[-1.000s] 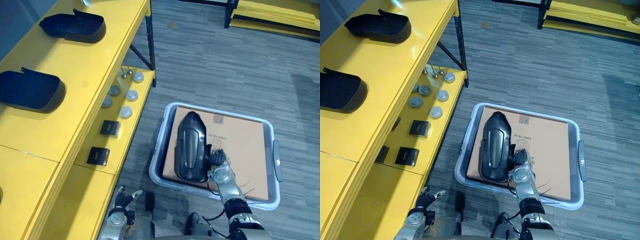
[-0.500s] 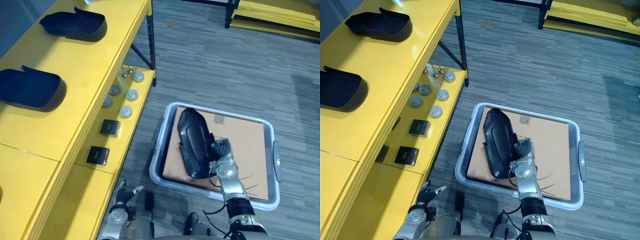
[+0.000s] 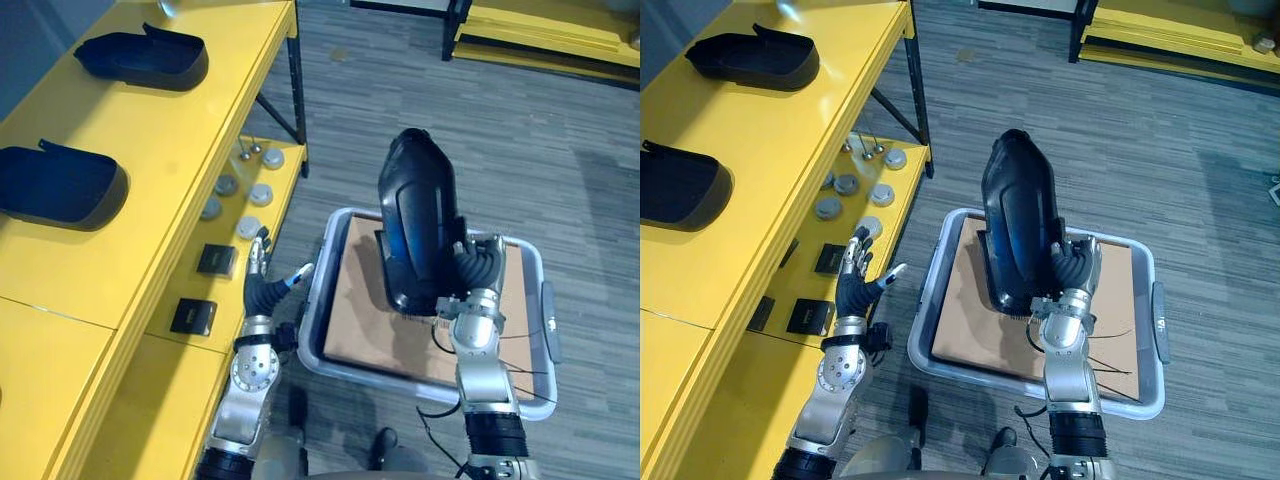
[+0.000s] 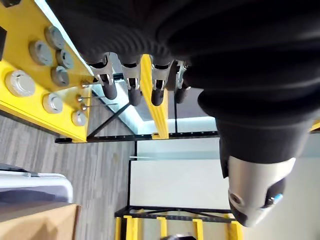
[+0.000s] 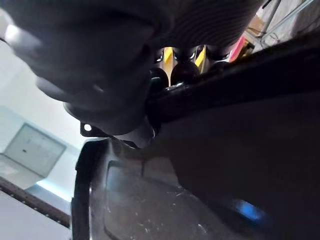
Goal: Walk over and take plastic housings, then place them on the shelf
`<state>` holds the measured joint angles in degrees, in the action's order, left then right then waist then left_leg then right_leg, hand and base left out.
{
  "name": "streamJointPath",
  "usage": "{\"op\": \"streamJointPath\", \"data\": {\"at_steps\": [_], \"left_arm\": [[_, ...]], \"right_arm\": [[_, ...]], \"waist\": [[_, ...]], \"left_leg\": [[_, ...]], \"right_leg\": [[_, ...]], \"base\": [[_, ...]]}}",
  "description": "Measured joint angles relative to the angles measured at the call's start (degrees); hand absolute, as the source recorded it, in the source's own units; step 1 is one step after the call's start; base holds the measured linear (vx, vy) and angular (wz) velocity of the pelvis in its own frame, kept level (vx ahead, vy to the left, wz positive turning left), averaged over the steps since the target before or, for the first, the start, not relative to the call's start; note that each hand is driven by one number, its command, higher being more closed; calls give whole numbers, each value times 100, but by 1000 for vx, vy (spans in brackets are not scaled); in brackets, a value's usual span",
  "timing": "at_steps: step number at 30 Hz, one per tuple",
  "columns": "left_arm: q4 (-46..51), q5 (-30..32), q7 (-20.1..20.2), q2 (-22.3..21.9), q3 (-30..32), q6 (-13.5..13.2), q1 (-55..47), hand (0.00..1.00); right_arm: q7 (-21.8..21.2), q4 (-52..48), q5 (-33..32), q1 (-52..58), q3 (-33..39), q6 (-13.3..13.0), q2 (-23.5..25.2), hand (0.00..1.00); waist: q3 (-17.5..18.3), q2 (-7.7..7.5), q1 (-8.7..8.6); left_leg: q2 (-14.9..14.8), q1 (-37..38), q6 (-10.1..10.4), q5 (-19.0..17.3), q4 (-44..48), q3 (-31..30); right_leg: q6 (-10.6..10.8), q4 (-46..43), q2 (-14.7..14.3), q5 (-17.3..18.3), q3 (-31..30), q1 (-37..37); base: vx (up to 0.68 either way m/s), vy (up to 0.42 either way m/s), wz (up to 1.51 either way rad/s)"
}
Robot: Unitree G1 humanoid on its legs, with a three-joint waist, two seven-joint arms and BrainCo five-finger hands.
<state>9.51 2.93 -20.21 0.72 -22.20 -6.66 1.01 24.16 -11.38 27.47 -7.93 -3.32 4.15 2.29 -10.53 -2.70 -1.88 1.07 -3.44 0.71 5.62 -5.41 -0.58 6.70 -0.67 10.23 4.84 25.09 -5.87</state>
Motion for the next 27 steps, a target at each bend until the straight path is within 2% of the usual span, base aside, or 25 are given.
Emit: {"op": "streamJointPath", "data": {"at_steps": [3, 10, 16, 17, 22, 26, 27], "left_arm": [[-13, 4, -89, -91, -215, 22, 154, 0], [-395, 54, -504, -106, -337, 252, 456, 0], [-521, 67, -877, -103, -422, 352, 531, 0], [-563, 67, -920, -103, -422, 354, 533, 100], [-694, 46, -1043, -61, -458, 368, 594, 100], [-907, -142, -1033, 57, -537, 426, 728, 100], [-907, -203, -1022, 59, -537, 416, 728, 100]], "right_arm": [[119, -218, -12, -9, -366, -173, 62, 100], [348, -356, -221, -9, -696, -194, 60, 100], [463, -373, -415, 0, -972, -198, 45, 100], [467, -373, -455, 1, -1020, -198, 42, 100], [468, -487, -580, 16, -1172, -199, 7, 100], [438, -917, -711, 104, -1567, -522, -110, 100], [431, -916, -712, 105, -1571, -535, -140, 100]], "waist": [[122, -2, -40], [211, -1, -55], [458, -3, -60], [496, -1, -62], [552, -6, -61], [602, -41, -103], [630, -54, -102]], "left_leg": [[-11, 27, 0, 0, 0, 47], [-13, 109, -1, 0, -2, 187], [-13, 86, -2, 0, -2, 234], [-12, 86, -2, 0, -2, 234], [-17, 87, -3, 3, -2, 232], [-17, 86, -12, 9, -2, 236], [-17, 87, -12, 9, -2, 235]], "right_leg": [[0, -3, -4, 0, -36, -5], [-1, -34, -12, -1, -220, 22], [-3, -30, -12, -4, -296, 108], [-3, -26, -12, -4, -298, 107], [-8, -26, -16, -8, -303, 93], [-18, -30, -13, -15, -316, 93], [-18, -30, -13, -15, -315, 99]], "base": [[-14, -11, -7], [-51, 6, -12], [-4, 0, -5], [0, 0, 0], [0, 0, 0], [0, 0, 0], [0, 0, 0]]}}
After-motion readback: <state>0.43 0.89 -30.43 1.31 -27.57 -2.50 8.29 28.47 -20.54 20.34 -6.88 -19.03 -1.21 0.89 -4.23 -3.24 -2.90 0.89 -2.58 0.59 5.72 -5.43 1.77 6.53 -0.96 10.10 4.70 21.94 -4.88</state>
